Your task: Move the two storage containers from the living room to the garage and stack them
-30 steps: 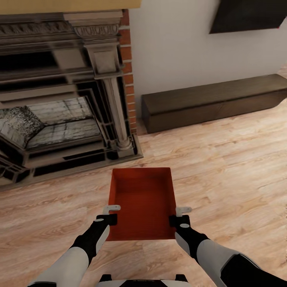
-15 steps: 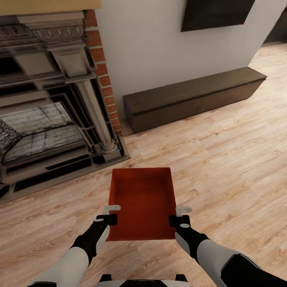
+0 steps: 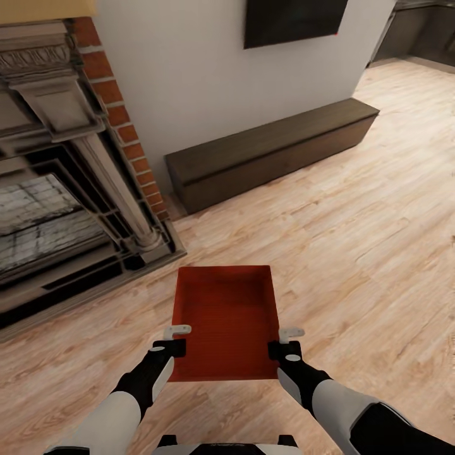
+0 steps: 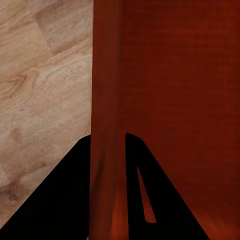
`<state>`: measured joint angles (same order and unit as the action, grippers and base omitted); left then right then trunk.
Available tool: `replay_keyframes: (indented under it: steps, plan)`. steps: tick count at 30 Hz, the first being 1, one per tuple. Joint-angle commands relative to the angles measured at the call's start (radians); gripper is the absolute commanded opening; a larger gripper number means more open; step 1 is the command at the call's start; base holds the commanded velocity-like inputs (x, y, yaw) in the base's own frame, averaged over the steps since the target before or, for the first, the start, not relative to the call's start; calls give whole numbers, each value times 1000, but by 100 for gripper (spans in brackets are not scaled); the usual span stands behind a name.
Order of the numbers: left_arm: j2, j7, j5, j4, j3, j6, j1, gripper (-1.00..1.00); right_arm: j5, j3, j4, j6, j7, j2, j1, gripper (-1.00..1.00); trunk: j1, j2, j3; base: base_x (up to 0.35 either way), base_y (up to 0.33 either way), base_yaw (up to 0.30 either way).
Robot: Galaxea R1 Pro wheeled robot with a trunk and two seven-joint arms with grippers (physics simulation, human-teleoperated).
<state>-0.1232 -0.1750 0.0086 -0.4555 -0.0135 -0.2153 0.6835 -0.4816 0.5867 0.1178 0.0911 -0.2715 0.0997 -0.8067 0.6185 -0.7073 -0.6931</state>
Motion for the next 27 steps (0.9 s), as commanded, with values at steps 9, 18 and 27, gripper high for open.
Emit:
replay_keyframes:
  steps: [9,18,27]
  plan:
    - [10,-90,-7,20,1,-7,-1,-100,5,-28,0,71,-45,0,-2,-100,0,-1,-1,0,0,-282]
    - [10,-90,-7,20,1,-7,-1,-100,5,-28,0,72,-45,0,-2,-100,0,-1,-1,0,0,-282]
    - [10,-90,-7,21,1,-7,-1,-100,5,-28,0,72,-45,0,-2,-100,0,-1,-1,0,0,-282]
